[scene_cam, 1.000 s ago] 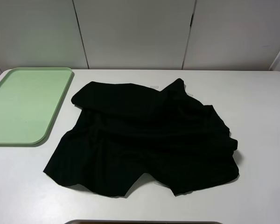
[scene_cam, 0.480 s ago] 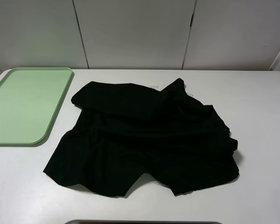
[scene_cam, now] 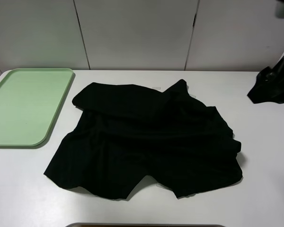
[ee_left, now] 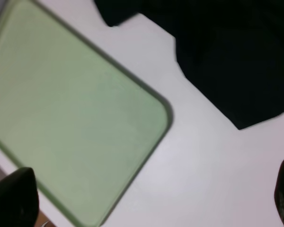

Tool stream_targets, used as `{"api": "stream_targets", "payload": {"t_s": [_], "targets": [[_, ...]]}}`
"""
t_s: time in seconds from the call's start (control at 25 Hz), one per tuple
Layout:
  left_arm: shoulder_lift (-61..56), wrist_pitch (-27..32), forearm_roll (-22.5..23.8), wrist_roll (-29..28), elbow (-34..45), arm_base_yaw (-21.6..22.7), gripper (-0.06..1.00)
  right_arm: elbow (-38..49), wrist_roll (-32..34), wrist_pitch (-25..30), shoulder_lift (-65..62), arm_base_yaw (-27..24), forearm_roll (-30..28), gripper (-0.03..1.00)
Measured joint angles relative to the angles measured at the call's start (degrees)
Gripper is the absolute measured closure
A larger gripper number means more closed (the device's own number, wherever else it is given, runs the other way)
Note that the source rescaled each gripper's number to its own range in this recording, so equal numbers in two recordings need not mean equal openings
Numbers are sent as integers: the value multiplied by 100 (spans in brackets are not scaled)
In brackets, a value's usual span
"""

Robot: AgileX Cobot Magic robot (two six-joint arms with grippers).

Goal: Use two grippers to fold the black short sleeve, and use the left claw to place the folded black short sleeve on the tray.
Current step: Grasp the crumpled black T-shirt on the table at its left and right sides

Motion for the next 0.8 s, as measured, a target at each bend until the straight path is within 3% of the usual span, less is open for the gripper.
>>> {"api": "stream_targets", "payload": {"t_s": [0.32,0.64,0.8], "targets": [[1351,-146,-902,780,0,0,-4,-5,-506,-342,1033,625,91,-3],[2569,-940,-979,1212,0,0,-4,25,-825,-368,1365,758,211,-3],[2892,-1227,-979,1337,0,6,-4,25,-1448,-357,1371,758,198,-3]]}}
